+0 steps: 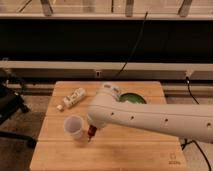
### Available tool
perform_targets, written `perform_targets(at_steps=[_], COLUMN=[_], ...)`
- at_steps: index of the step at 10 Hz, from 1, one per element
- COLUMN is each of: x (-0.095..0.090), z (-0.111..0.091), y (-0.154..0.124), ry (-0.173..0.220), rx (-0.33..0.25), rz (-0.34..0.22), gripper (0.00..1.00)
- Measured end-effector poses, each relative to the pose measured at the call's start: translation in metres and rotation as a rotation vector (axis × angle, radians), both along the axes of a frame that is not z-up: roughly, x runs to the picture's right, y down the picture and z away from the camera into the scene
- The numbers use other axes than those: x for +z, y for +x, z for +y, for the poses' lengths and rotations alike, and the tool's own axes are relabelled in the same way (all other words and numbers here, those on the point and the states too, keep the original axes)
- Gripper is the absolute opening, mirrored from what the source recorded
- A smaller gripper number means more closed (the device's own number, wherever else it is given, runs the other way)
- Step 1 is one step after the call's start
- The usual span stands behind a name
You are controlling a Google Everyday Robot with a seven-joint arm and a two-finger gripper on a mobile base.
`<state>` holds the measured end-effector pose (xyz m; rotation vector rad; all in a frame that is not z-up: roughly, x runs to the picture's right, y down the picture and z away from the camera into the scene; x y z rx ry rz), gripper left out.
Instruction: Place the pepper in the ceramic cup
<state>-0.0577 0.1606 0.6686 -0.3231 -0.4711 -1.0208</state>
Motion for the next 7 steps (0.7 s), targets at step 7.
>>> perform_targets(at_steps=[7], x=[0.001], z=[-0.001], y=[-0.060], ry=[-0.011], rx=[-0.060], rz=[-0.178], gripper=[0.00])
